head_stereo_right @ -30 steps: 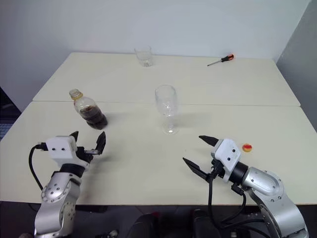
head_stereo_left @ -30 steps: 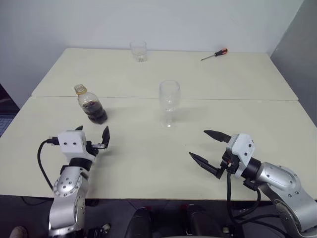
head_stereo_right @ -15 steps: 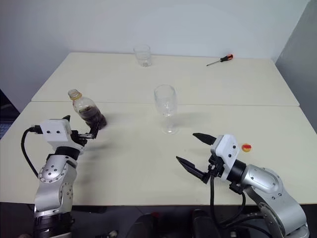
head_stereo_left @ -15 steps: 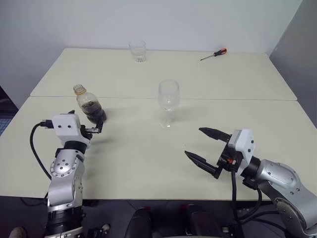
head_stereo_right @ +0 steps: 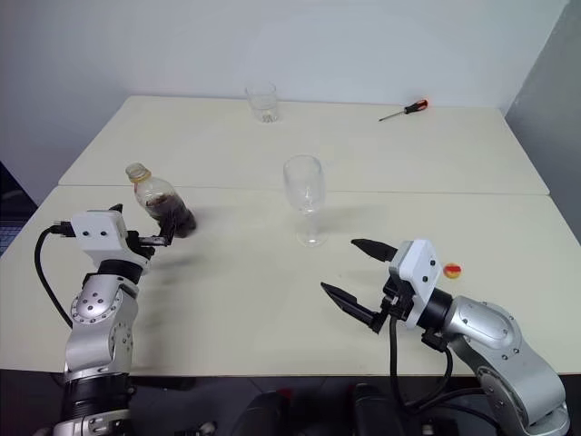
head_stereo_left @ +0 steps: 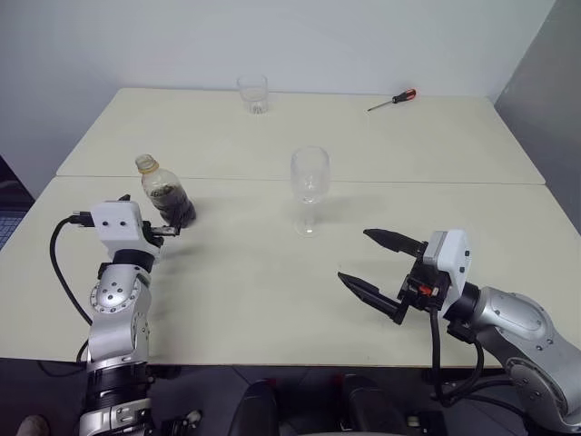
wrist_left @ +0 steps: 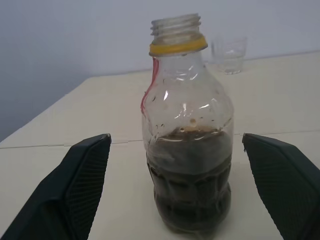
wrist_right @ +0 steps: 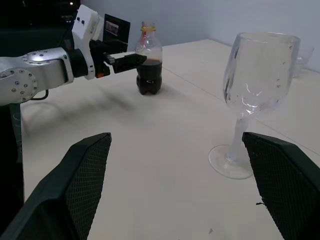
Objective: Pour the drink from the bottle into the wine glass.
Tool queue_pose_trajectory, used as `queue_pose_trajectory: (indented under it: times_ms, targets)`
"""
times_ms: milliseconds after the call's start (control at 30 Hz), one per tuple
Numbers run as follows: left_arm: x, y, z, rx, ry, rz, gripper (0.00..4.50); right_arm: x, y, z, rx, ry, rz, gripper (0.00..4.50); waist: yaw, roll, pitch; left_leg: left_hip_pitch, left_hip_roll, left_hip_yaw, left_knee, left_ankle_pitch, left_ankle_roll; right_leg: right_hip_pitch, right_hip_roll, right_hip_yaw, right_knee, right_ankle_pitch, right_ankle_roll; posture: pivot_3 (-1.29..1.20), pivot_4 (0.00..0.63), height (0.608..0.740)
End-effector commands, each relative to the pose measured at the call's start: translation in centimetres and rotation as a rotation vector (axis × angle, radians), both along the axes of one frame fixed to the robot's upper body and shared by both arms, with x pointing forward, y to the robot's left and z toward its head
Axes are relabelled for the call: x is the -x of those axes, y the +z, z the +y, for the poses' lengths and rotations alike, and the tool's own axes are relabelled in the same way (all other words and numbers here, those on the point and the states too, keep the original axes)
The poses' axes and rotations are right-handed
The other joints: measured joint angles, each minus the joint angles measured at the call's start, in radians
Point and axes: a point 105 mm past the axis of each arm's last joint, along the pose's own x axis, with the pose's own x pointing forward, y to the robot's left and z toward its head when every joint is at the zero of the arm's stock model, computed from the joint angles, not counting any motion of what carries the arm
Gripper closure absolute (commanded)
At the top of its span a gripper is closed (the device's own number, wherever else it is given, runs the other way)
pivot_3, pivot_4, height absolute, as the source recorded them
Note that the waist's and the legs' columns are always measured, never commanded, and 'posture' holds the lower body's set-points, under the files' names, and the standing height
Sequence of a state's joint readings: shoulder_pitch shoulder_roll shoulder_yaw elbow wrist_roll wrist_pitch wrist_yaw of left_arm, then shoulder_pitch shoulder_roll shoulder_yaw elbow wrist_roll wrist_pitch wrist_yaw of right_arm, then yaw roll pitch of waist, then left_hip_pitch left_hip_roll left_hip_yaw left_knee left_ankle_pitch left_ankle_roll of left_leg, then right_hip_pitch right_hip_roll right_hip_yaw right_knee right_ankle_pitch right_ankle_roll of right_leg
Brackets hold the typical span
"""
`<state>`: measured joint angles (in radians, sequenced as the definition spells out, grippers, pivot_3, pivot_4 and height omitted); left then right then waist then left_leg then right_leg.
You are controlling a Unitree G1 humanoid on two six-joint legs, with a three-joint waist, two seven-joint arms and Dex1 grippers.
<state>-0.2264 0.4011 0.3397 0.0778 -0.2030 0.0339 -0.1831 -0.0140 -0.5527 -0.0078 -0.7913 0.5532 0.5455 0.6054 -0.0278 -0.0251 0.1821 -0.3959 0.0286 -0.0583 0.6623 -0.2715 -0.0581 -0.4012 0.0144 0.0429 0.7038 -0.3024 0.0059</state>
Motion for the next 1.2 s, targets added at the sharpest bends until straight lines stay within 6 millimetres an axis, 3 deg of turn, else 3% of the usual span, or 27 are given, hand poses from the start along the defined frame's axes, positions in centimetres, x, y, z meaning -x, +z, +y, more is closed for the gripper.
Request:
queue_pose_trajectory:
  times_ms: [33,400,833,1100,1200]
  targets:
    - [-0.4,1.4,0.4,-0.026,-0.006,-0.052,0.0,0.3,0.8,0.2,-0.003,0.019,-0.04,0.02,0.0,0.0,0.0,0.0,0.0,0.0,0.0,0.0,0.0,0.0,0.0,0.0,0.0,0.0,0.0,0.0,0.15,0.74]
    - [-3.1,0.1,0.6,0.01,-0.043,-0.023,0.0,-0.4,0.8,-0.1,0.0,-0.021,-0.039,0.02,0.0,0.0,0.0,0.0,-0.001,-0.001,0.0,0.0,0.0,0.001,0.0,-0.001,0.0,0.0,0.0,0.0,0.15,0.74]
    - [-6.3,0.5,0.7,0.021,-0.104,-0.014,0.0,-0.6,1.1,-0.1,-0.002,-0.039,-0.039,0.02,0.0,0.0,0.0,0.0,-0.002,-0.001,0.001,0.0,0.0,0.001,0.0,-0.003,0.0,0.001,0.0,0.0,0.15,0.74]
    - [-6.9,0.4,0.9,0.016,-0.118,-0.009,0.0,-0.7,1.1,-0.1,-0.002,-0.053,-0.037,0.02,-0.001,0.0,0.0,0.0,-0.002,-0.001,0.001,0.0,0.0,0.001,0.0,-0.004,0.0,0.001,0.0,0.0,0.15,0.74]
    - [-6.8,0.5,1.0,0.017,-0.123,-0.019,0.62,-0.7,1.1,-0.2,-0.003,-0.058,-0.036,0.0,-0.001,0.0,0.0,0.0,-0.001,-0.001,0.001,0.0,0.0,0.001,0.0,-0.004,0.001,0.002,0.0,0.0,0.15,0.74]
